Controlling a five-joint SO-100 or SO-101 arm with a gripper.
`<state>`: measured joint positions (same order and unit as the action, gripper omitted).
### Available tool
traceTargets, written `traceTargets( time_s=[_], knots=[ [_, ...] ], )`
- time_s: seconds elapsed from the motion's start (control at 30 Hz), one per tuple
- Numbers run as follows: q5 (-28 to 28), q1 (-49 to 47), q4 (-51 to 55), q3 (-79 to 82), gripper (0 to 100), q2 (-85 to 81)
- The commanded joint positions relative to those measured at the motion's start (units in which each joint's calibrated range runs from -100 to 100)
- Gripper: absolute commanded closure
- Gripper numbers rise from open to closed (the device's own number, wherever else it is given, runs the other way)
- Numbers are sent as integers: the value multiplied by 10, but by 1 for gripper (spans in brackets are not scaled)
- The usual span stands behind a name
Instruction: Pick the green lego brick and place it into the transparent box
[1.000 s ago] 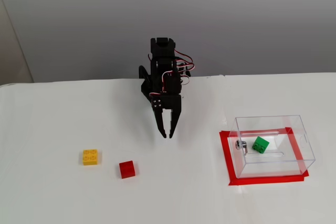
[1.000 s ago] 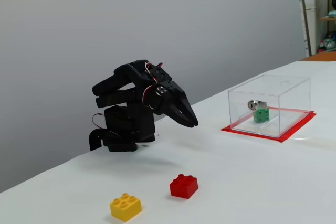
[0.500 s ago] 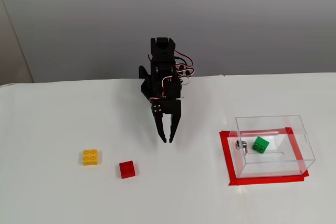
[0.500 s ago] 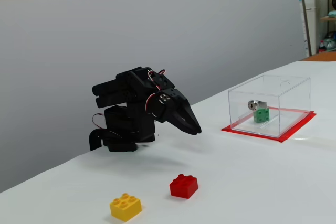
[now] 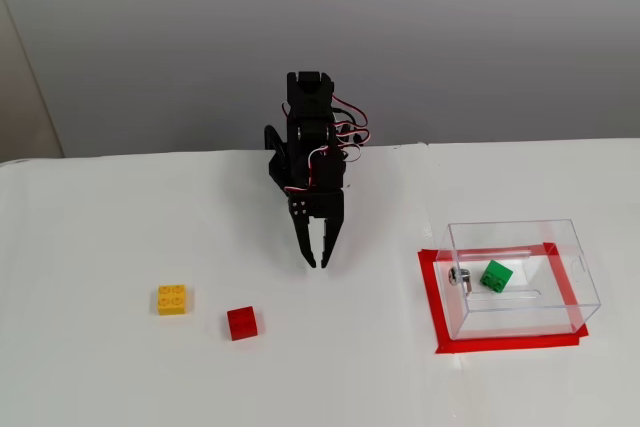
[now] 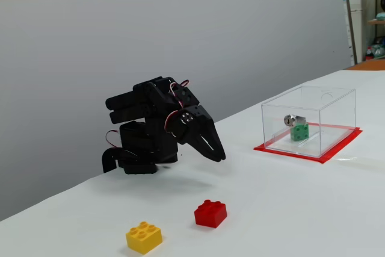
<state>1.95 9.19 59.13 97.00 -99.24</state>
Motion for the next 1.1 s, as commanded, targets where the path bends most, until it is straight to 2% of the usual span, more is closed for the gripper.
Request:
traceTargets(
  time_s=[0.0,1.07],
  knots=[
    [-2,-2,78,-27,96,-5],
    [-1,-1,96,-34,96,-5]
  ],
)
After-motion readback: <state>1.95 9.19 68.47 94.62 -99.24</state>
